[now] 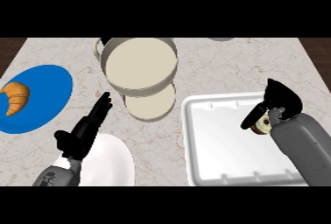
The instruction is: Pick the cupcake from the tray and place it in the tiered basket
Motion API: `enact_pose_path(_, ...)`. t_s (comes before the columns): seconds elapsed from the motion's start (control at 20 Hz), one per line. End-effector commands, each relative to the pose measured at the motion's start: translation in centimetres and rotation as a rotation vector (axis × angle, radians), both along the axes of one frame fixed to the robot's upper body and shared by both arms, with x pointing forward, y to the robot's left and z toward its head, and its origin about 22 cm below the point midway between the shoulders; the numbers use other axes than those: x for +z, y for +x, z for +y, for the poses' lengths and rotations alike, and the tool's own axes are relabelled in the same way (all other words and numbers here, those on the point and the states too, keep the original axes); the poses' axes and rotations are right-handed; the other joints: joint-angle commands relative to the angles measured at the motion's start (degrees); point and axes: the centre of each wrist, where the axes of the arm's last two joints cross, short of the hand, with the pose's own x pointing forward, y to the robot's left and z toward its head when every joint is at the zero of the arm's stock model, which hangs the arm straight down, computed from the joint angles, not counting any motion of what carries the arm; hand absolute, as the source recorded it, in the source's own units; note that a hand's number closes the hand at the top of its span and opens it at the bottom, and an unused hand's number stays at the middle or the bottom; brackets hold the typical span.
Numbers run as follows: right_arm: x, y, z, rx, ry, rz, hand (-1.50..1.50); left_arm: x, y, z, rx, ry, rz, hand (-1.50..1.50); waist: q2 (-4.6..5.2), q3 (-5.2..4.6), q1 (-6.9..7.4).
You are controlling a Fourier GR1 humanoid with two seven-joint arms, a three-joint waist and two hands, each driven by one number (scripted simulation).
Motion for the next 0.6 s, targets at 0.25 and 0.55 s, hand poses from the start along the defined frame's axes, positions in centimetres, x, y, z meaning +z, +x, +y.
enact_pose_path(0.25, -1.9, 0.2, -1.0, -0.232, -0.030, 0.109, -1.50, 1.1, 0.1, 0.0, -0.010, 0.006, -0.002, 0.00, 0.13, 0.05, 0.64)
enact_pose_path(0.55, -4.9, -2.3, -1.3, -0.218, -0.008, 0.115, -1.50, 0.0, -0.6, -0.3, -0.004, 0.002, -0.001, 0.00, 0.08, 0.05, 0.38)
